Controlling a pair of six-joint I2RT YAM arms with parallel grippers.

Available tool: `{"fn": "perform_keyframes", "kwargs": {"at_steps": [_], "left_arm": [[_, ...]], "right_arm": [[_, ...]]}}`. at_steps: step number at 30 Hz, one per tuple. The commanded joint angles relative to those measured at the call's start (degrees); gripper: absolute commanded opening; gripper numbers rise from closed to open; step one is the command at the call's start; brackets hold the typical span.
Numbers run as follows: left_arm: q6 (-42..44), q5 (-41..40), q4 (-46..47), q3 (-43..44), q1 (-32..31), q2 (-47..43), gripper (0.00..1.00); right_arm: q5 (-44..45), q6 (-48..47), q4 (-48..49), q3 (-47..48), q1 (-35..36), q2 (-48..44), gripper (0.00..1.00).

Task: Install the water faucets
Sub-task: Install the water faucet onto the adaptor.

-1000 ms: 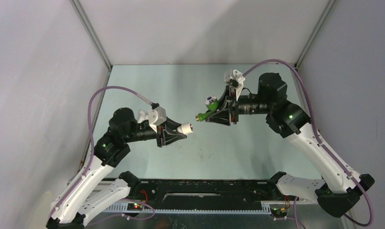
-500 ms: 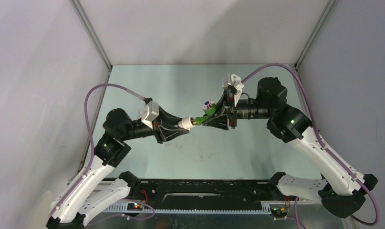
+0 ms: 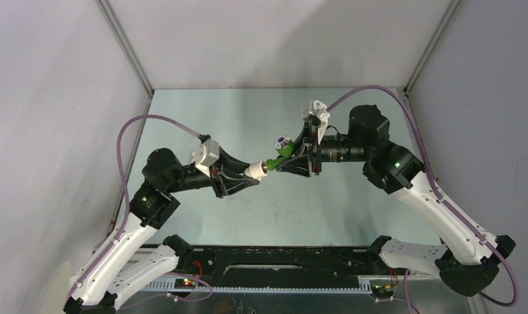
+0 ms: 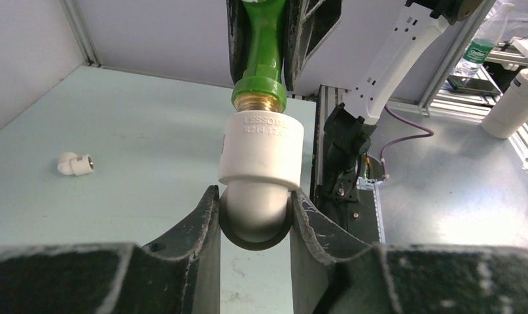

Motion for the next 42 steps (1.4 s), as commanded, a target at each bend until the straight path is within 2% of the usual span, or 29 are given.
{"fn": "perform_keyframes", "kwargs": {"at_steps": [1,11,18,23,42], "left_arm": [[0.9,1.0,-0.7,1.7,0.1,0.4,0.00],[-0.3,-2.4,2.2,0.9,-0.1,-1.3,0.00],[-2.3,-1.6,5.8,0.8,0.0,-1.4,0.00],[-1.9,-1.5,4.1,1.9,0.0,-0.9,0.00],[6.7,-1.4,-2.7,8.2,-0.1,3.2,0.00]], "right_arm": [[-0.7,0.5,2.3,3.2,0.8,0.8,0.00],[-2.9,-0.7,-0.3,3.5,1.0,1.9,0.00],[-3.1,-2.5,-3.1,3.5,1.0,2.0,0.00],[-2.4,-1.3,-3.1,4.0,1.0,2.4,0.00],[-4.5,16.6,-0.3,3.8,-2.4,5.6,0.00]]}}
